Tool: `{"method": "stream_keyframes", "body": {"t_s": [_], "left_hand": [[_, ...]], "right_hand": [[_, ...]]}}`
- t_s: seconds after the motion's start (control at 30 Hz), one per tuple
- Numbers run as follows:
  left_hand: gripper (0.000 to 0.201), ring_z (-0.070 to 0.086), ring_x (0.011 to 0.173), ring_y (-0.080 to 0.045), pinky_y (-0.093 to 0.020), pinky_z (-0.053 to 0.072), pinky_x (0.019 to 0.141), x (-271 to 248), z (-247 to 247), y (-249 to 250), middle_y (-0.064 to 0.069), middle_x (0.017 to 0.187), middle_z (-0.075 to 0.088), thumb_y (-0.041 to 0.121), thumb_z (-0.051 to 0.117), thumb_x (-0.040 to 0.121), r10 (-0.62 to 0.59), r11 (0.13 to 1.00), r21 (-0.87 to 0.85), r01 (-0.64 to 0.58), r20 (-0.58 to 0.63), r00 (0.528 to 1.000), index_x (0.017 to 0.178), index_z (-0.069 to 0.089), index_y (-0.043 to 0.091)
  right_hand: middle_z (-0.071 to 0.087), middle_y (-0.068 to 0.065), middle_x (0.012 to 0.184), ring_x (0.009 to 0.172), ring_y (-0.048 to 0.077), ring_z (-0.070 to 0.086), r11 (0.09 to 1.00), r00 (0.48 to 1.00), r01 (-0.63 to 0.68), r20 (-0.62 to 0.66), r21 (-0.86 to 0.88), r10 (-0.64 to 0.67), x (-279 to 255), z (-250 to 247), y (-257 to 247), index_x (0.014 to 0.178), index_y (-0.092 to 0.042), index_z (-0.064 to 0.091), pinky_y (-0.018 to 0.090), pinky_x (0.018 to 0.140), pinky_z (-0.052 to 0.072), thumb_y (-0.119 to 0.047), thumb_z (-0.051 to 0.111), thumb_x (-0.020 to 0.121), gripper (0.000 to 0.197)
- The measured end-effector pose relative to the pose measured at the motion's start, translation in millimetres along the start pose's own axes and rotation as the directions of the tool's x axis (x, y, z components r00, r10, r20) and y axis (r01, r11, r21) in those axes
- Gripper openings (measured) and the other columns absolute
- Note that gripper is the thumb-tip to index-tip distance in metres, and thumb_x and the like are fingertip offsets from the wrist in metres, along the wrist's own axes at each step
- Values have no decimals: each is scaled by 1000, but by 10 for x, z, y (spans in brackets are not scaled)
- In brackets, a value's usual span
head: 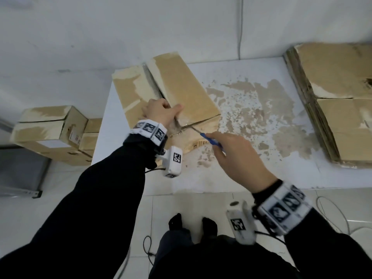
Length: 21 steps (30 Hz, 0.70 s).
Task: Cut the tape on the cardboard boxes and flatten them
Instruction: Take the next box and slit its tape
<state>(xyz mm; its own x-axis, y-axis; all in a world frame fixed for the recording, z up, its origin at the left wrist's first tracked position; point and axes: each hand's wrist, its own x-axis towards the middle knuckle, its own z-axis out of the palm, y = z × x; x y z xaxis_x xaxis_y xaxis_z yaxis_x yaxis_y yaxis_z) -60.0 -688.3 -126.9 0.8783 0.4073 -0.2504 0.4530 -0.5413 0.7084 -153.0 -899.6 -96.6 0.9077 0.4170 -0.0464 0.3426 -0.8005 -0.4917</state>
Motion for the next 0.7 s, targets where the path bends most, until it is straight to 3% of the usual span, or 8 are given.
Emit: {"method": "stream_keyframes", "body": {"t_s": [0.07, 0.13, 0.27, 0.37, 0.43, 0.5, 0.57, 0.7], "left_hand": [[45, 57, 96, -33, -43, 45, 89, -16, -5, 37, -11, 98, 59, 57, 65, 77, 52, 992, 112, -54, 24, 998, 66, 44, 19], [37, 57, 84, -25, -34, 42, 75, -1, -89, 61, -11, 89, 61, 42, 64, 87, 117, 984, 121, -131, 122, 986, 73, 42, 16], [22, 50, 81, -19, -17, 36, 60, 19, -353, 139, -4, 86, 56, 27, 63, 90, 220, 896, 289, -338, 374, 901, 89, 48, 12], [28, 49, 91, -20, -25, 35, 72, 63, -514, 260, -5, 103, 56, 29, 62, 91, 147, 687, 549, -477, 538, 830, 110, 53, 11], [31, 52, 98, -21, -30, 37, 90, 148, -613, 298, -1, 110, 60, 34, 59, 92, 140, 514, 685, -517, 527, 838, 117, 52, 18], [25, 55, 106, -23, -39, 23, 107, 256, -701, 297, -1, 112, 65, 33, 55, 93, 190, 388, 779, -493, 456, 869, 116, 52, 24], [23, 57, 107, -25, -44, 10, 112, 313, -737, 250, -6, 110, 65, 25, 44, 96, 259, 346, 835, -428, 354, 899, 118, 51, 22], [41, 51, 113, -33, -47, 25, 108, 118, -484, 66, -15, 126, 52, 37, 38, 98, 337, 279, 880, -385, 286, 897, 130, 44, 13]], "right_hand": [[65, -2, 85, 54, 6, 55, 987, 999, 14, 33, 159, -20, -101, -163, 90, 123, -25, 58, 18, 52, 45, -18, 46, 97, 30], [66, -4, 80, 44, 8, 55, 934, 996, -62, 78, 353, 36, -113, -339, 218, 113, -25, 63, 14, 44, 41, -19, 46, 98, 23], [61, 1, 76, 64, 23, 60, 886, 961, -95, -192, 453, 200, 199, -509, 573, 103, -10, 61, 24, 55, 46, -16, 42, 99, 21], [48, -1, 73, 58, 18, 40, 887, 908, -129, -307, 444, 286, 497, -484, 766, 105, -14, 57, 20, 49, 30, -18, 35, 101, 22], [46, -3, 75, 58, 14, 38, 842, 890, -191, -273, 504, 365, 645, -410, 834, 103, -15, 54, 25, 51, 29, -18, 32, 101, 22], [44, -2, 72, 58, 14, 38, 787, 891, -256, -180, 562, 418, 701, -285, 793, 97, -13, 51, 27, 52, 32, -19, 31, 101, 21], [47, 1, 77, 64, 18, 45, 694, 898, -263, -93, 670, 430, 652, -129, 666, 89, -13, 46, 33, 60, 39, -19, 30, 102, 21], [52, 2, 101, 87, 20, 59, 411, 930, -262, 113, 873, 351, 366, 167, 321, 84, -18, 40, 43, 78, 56, -15, 30, 103, 22]]}}
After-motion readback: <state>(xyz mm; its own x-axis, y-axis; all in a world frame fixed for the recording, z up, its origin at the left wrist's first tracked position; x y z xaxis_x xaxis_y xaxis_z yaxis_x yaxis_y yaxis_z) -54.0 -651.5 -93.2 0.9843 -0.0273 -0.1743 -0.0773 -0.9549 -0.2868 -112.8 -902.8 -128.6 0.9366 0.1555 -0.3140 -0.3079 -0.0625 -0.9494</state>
